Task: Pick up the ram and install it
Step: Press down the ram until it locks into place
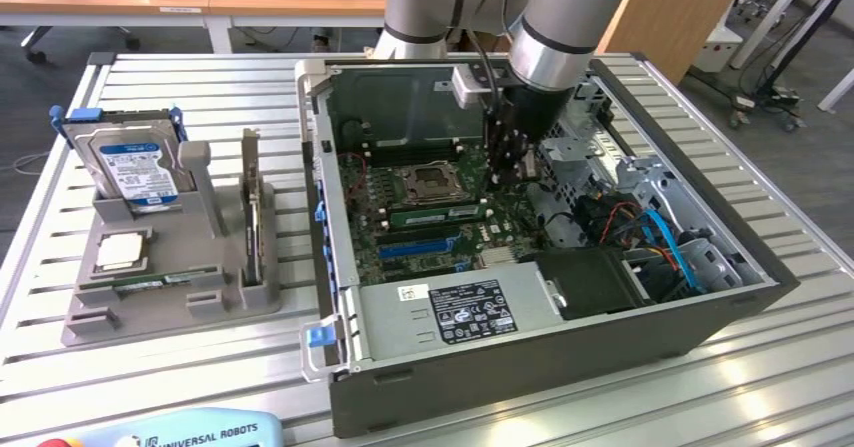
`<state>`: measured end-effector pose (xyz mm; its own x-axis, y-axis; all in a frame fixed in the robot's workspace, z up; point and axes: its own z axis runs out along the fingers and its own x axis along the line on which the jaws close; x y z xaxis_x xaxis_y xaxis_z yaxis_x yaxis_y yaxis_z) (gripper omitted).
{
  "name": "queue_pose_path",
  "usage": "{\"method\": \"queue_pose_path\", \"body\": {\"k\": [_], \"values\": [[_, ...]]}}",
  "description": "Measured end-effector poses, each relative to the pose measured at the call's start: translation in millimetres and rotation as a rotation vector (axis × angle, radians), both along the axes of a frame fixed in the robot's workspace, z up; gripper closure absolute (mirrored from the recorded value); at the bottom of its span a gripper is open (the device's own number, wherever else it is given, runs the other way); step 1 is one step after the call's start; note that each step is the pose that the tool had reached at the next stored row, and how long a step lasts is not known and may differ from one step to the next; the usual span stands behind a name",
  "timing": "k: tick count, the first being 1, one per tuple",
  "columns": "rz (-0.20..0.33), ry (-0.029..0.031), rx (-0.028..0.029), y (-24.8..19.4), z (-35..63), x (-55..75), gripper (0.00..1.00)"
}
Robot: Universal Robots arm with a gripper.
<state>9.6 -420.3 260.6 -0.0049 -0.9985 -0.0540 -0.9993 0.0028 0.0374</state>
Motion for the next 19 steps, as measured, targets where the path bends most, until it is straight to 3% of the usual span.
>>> {"method": "queue_pose_path", "body": {"k": [12, 19], "values": [[0.000, 0.0000, -0.0001, 0.0, 0.0, 0.0, 0.90], [0.000, 0.0000, 0.0001, 0.0, -6.4, 0.0, 0.90]]}}
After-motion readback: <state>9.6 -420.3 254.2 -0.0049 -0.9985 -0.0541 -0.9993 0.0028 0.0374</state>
